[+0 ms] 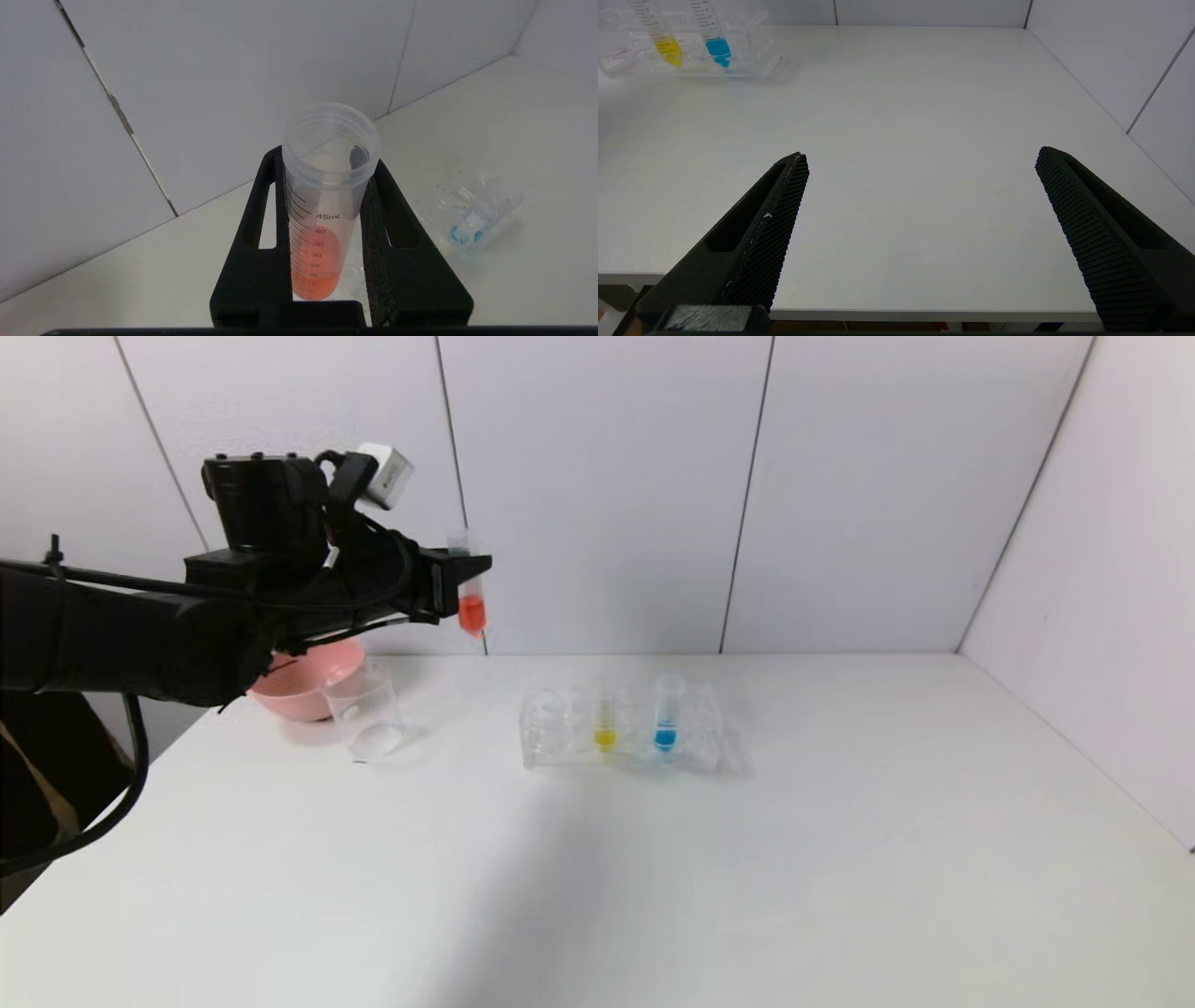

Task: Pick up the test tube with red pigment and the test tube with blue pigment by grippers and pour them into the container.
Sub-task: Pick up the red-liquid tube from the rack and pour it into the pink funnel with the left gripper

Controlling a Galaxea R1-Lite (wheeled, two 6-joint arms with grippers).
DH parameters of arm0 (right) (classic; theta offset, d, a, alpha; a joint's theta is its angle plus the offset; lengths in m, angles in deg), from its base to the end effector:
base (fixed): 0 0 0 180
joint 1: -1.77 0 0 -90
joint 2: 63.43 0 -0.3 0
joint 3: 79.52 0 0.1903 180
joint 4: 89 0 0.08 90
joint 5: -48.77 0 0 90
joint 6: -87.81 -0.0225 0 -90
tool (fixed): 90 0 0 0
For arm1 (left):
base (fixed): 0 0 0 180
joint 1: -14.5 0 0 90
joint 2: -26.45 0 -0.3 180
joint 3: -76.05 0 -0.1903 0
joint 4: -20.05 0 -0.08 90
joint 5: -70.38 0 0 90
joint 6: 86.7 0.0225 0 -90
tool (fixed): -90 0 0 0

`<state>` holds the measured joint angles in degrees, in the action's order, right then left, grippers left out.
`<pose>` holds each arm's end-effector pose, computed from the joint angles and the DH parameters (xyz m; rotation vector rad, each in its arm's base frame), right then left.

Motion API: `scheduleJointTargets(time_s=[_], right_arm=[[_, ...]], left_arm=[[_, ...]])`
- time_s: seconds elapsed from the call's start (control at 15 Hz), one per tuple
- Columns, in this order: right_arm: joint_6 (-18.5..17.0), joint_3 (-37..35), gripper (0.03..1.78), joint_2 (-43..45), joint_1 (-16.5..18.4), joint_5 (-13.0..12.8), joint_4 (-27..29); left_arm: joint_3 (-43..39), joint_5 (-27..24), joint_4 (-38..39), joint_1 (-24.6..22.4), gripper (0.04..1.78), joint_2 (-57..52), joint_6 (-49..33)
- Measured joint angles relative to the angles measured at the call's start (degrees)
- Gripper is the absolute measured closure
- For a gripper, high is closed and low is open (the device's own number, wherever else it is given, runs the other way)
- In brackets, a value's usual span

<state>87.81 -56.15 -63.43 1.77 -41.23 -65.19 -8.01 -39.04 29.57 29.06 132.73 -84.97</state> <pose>-0.0228 0.0000 0.0747 0.0000 0.0077 0.0000 0.3587 -0.1009 0.2524 0.0287 0.0056 -0.5932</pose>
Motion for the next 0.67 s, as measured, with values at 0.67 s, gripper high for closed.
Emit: scheduleJointTargets(time_s=[0.67], right_arm=[[0.0, 0.0, 0.04, 0.0, 0.0, 0.0, 0.0]], left_arm=[[-4.0, 10.4, -0.2, -2.0, 1.38, -5.9, -1.2]])
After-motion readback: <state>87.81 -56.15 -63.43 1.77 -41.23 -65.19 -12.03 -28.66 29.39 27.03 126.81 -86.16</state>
